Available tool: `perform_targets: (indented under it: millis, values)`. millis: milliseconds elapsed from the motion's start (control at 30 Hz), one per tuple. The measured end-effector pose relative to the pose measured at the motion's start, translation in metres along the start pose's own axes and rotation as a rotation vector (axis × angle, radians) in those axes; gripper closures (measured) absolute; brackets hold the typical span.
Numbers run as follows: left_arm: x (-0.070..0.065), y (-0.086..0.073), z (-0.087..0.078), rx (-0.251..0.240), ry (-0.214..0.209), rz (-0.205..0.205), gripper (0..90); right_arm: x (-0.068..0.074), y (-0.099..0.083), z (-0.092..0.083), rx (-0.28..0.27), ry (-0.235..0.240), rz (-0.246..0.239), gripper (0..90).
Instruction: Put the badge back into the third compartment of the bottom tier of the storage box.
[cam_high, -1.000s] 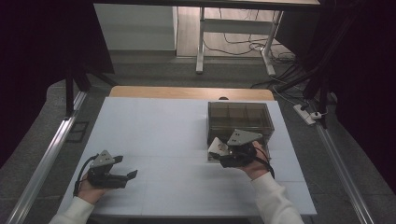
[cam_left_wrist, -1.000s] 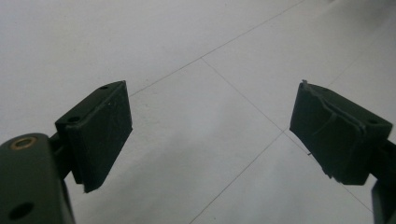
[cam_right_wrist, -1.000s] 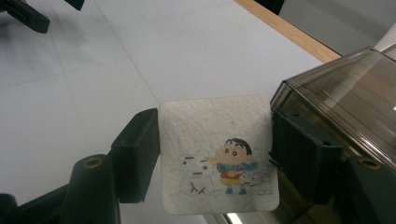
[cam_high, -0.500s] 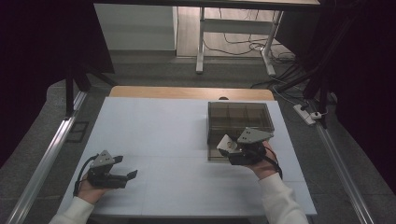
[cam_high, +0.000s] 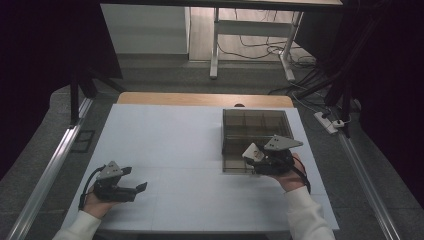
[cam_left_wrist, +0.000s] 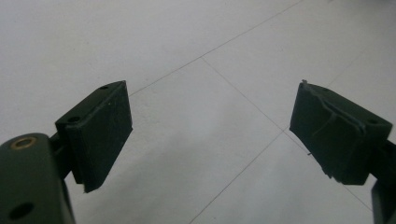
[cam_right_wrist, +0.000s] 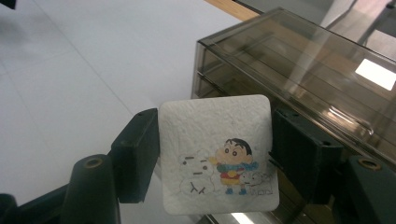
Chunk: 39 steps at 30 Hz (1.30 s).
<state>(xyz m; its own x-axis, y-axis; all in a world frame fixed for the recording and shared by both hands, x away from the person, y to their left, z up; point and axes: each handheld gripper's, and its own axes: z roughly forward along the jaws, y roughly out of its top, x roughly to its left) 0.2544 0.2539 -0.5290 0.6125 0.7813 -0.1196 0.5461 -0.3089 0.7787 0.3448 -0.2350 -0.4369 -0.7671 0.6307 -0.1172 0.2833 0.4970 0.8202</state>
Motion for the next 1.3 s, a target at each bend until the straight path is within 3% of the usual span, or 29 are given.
perform_targets:
  millis: [100, 500, 1033, 1300]
  values:
    - [0.000, 0.000, 0.000, 0.000, 0.000, 0.000, 12.7, -0.004, -0.001, -0.002, 0.014, -0.023, 0.019, 33.2]
    - [0.000, 0.000, 0.000, 0.003, -0.001, 0.002, 12.7, -0.020, -0.013, -0.007, 0.051, -0.098, 0.167, 33.2]
    - [0.000, 0.000, 0.000, 0.003, -0.001, 0.003, 12.7, -0.036, -0.035, -0.008, 0.120, -0.177, 0.290, 33.1]
    - [0.000, 0.000, 0.001, 0.006, 0.000, 0.004, 12.8, -0.045, -0.046, -0.006, 0.143, -0.247, 0.374, 33.1]
